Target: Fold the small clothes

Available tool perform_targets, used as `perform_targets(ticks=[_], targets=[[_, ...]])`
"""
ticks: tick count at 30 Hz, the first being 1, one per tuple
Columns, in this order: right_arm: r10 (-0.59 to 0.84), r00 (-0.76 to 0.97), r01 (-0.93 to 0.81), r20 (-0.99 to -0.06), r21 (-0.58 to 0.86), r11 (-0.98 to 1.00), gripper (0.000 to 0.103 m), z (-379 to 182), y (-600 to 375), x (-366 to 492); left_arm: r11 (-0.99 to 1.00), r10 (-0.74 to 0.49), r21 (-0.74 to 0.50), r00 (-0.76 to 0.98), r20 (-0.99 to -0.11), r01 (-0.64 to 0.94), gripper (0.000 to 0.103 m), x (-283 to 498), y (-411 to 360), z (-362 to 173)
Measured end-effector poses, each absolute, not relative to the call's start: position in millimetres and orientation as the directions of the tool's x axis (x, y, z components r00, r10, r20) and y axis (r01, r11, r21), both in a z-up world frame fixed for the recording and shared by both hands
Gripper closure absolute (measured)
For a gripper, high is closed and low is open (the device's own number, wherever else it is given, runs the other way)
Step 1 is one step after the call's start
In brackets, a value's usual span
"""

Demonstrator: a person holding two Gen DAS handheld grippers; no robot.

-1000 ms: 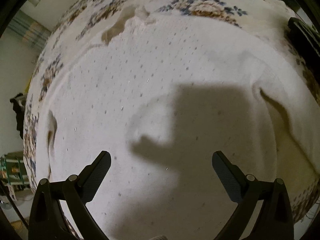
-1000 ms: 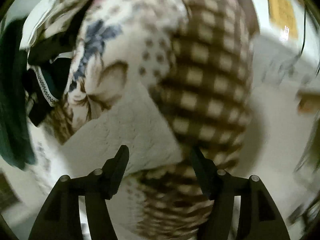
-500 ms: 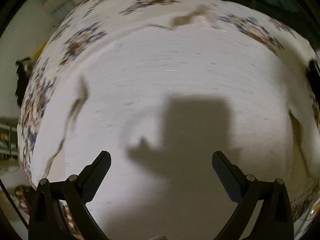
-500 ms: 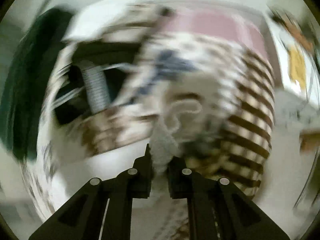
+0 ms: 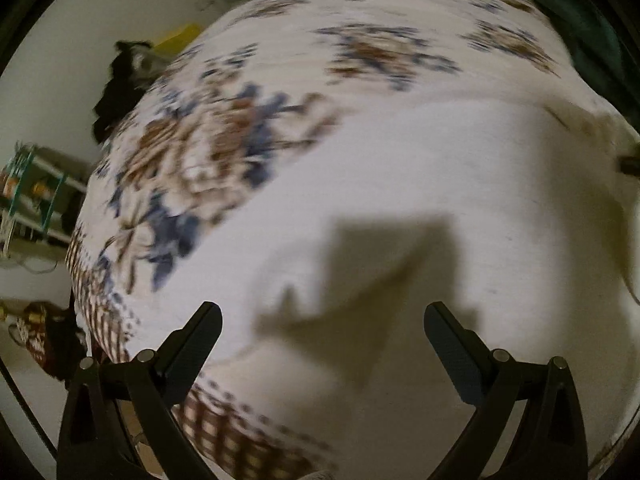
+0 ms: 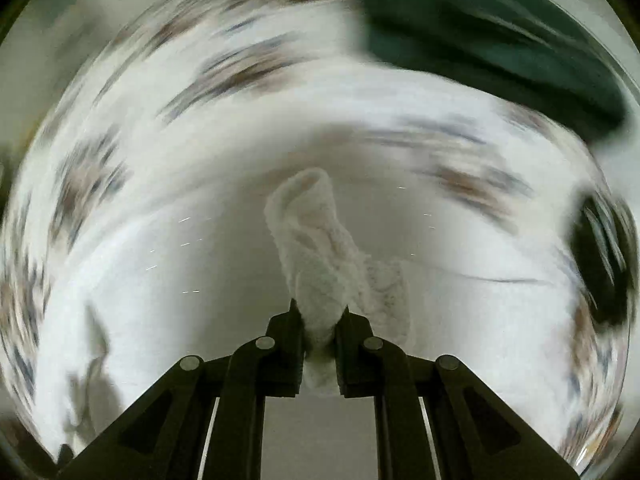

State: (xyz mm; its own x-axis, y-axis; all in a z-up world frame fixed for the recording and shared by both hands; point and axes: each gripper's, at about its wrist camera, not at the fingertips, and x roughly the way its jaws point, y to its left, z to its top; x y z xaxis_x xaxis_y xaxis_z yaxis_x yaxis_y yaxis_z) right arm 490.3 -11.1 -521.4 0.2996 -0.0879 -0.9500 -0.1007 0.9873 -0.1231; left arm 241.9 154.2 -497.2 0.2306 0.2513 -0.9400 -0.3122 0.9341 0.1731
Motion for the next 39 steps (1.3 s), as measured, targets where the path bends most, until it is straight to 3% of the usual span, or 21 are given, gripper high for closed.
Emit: perform_targets(ticks=[4, 7, 9, 10, 12, 14, 21, 27, 29, 32, 33, 39], targets=[[-0.096, 0.307, -0.329, -0.947, -0.201, 0.923, 0.091, -555, 119, 480, 0.914, 0.254, 0.157, 0.224, -0.941, -0.375, 0.000, 233, 199, -509], [-0.142, 0.261, -0.357, -0.955, -0.232, 0.905, 0.090, -577, 157, 474, 0.899, 0.241, 0.136, 0.210, -0.948, -0.417, 0.000, 226, 224, -518], [-0.147, 0.200, -0.324, -0.969, -0.208, 0.923, 0.084, -588, 151, 470, 0.890, 0.230, 0.122, 0.201, -0.952, -0.439, 0.000, 220, 238, -520], [-0.104, 0.163, -0.300, -0.981, -0.150, 0.942, 0.079, -585, 143, 465, 0.886, 0.227, 0.117, 0.199, -0.953, -0.449, 0.000, 216, 244, -519], [0.025, 0.104, -0.221, -0.994, 0.001, 0.975, 0.040, -571, 120, 457, 0.872, 0.206, 0.090, 0.194, -0.959, -0.482, 0.000, 205, 262, -514], [0.109, 0.103, -0.140, -0.989, 0.094, 0.986, 0.030, -551, 92, 441, 0.845, 0.180, 0.052, 0.190, -0.965, -0.533, 0.000, 187, 283, -507], [0.162, 0.023, 0.090, -0.986, 0.164, 0.982, 0.030, -538, -2, 392, 0.698, 0.030, -0.133, 0.214, -0.976, -0.704, 0.000, 112, 358, -510], [0.138, -0.047, 0.180, -0.989, 0.127, 0.975, 0.030, -573, -28, 362, 0.474, -0.177, -0.351, 0.302, -0.937, -0.808, 0.000, 89, 390, -572], [0.131, -0.048, 0.184, -0.990, 0.120, 0.975, 0.030, -578, -28, 357, 0.431, -0.204, -0.366, 0.306, -0.930, -0.825, 0.010, 94, 391, -596], [0.120, -0.049, 0.167, -0.992, 0.110, 0.980, 0.030, -580, -19, 352, 0.422, -0.142, -0.328, 0.295, -0.945, -0.845, 0.063, 101, 395, -597], [0.119, -0.047, 0.159, -0.992, 0.110, 0.981, 0.030, -578, -15, 351, 0.427, -0.122, -0.346, 0.326, -0.938, -0.836, 0.096, 103, 398, -587], [0.093, -0.037, 0.102, -0.995, 0.089, 0.991, 0.030, -571, 16, 341, 0.503, 0.033, -0.375, 0.451, -0.892, -0.778, 0.095, 126, 433, -515]])
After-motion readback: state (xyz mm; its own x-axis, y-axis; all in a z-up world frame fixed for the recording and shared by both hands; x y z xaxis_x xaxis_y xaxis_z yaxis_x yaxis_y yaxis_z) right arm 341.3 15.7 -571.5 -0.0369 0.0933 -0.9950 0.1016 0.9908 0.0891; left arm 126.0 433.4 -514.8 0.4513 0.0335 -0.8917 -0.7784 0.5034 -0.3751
